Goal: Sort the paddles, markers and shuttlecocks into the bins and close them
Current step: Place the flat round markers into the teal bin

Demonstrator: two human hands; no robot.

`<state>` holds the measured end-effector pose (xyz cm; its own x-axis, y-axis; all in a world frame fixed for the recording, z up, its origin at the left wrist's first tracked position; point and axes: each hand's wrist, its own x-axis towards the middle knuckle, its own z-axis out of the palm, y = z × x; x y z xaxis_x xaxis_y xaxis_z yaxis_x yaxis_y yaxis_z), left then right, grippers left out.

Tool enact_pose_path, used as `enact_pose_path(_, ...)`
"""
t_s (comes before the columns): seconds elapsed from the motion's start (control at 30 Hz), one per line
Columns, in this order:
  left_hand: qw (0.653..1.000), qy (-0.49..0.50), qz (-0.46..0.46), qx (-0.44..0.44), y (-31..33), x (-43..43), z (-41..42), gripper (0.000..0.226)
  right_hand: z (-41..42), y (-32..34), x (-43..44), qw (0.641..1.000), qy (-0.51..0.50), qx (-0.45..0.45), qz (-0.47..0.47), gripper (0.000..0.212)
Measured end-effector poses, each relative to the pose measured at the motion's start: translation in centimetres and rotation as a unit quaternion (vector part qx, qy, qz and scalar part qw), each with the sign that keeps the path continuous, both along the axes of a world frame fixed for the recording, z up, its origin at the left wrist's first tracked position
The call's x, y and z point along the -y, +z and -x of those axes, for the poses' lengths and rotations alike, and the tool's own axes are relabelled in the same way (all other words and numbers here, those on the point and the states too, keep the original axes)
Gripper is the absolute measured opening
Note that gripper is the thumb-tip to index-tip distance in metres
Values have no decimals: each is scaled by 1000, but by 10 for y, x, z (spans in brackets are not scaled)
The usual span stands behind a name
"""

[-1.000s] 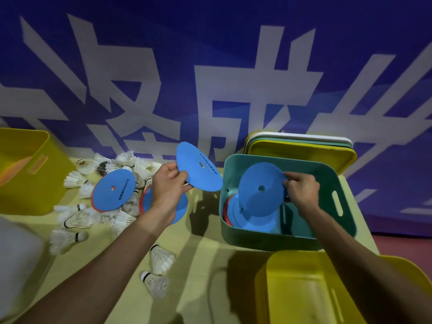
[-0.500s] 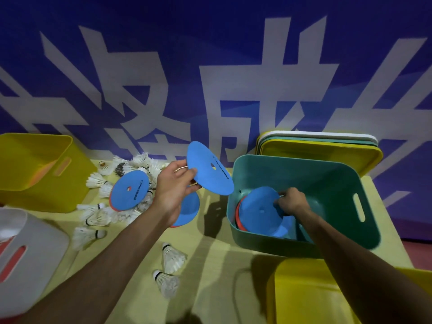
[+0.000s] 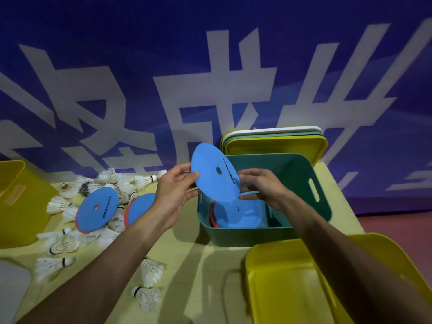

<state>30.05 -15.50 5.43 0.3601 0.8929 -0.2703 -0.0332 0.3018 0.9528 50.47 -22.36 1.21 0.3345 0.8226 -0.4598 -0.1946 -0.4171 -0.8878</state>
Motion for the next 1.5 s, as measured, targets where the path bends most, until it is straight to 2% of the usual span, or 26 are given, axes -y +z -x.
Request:
enact_pose_path(0.17,999,-15,11,-37,-10,4,-7,27,-13,4,21,997,-80,-17,-1,32)
enact_pose_path(0.37,996,-32,17,-80,-18,10,-2,29,-23,3,27,990,-133,31,-20,26)
enact_pose_path(0.47,995,-33,22,-93,-21,12,10,27,-29,-7,26,988,-148,54,6,27)
enact_pose_path(0.63,994,-11,16,-107,-20,7,33,17,-31,-36,13,981,-116,124,91,30)
enact_pose_path(0.9,990,11,-17,-136,-15,1,67,18,-13,-70,-18,972,-73,160,157,35)
enact_pose_path(0.97,990,14,-18,-137,-14,-1,71,17,-11,-75,-22,961,-44,207,179,37)
enact_pose_path(1.1,991,3,-17,-133,-14,-3,70,17,-13,-71,-16,916,34,327,229,34)
enact_pose_path(1.17,992,-5,-18,-129,-13,-3,66,17,-17,-68,-13,911,37,346,221,37)
enact_pose_path(1.33,992,-10,-22,-121,-9,-4,56,15,-15,-46,-18,932,11,337,135,43)
enact_pose_path(1.5,990,-14,-32,-136,-8,-12,66,17,18,-15,-37,935,-1,353,28,36)
